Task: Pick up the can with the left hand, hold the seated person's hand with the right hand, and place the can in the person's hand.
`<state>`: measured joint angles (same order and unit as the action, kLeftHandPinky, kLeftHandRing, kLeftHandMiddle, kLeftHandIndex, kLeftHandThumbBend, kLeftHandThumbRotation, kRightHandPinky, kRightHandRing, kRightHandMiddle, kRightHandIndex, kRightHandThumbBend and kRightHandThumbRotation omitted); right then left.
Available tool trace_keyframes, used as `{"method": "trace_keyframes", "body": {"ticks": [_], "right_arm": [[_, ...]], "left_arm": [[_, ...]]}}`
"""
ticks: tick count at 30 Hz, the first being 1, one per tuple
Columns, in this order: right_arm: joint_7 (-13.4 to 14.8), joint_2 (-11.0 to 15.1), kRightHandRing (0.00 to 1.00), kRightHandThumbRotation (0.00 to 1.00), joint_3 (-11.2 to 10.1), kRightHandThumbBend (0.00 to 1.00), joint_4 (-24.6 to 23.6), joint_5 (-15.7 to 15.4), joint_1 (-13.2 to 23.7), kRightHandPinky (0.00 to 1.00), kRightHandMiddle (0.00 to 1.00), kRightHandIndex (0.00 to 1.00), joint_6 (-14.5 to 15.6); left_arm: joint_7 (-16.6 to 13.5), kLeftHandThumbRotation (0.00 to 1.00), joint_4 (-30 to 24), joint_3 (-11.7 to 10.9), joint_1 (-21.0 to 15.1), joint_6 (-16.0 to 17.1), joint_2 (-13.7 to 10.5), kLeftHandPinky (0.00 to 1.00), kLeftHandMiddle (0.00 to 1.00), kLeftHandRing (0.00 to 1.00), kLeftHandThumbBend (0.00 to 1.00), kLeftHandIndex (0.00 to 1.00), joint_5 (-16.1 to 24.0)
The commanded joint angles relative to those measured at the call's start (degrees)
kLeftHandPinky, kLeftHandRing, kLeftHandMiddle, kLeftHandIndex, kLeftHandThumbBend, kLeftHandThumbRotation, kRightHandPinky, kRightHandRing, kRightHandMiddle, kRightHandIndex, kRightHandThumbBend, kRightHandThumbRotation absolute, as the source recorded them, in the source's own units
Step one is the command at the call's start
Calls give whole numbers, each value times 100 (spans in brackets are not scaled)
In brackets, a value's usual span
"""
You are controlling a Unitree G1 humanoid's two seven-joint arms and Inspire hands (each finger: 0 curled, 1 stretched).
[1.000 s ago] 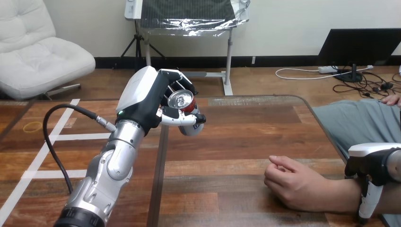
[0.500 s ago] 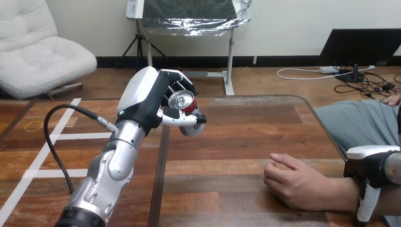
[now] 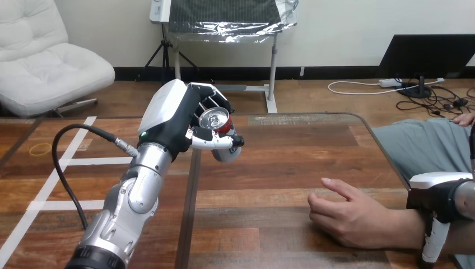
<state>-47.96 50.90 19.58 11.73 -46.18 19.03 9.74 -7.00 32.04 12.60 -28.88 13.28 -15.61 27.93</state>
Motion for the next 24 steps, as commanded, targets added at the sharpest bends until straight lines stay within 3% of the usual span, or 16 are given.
{"method": "trace_keyframes", "body": {"ticks": [1, 15, 24], "right_arm": [[-75, -95, 29, 0, 136, 69, 26, 3, -240, 20, 41, 56, 107], [140, -139, 29, 0, 247, 70, 99, -4, -412, 19, 42, 59, -66], [319, -210, 34, 0, 235, 71, 157, 88, -493, 24, 47, 59, -129]], "left_arm": [[-48, 0, -250, -64, -448, -41, 33, 36, 47, 41, 62, 49, -20], [-44, 0, -258, -62, -432, -39, 6, 36, 47, 41, 62, 49, -5], [-19, 0, -269, -52, -421, -53, -27, 36, 48, 42, 61, 50, 20]]}}
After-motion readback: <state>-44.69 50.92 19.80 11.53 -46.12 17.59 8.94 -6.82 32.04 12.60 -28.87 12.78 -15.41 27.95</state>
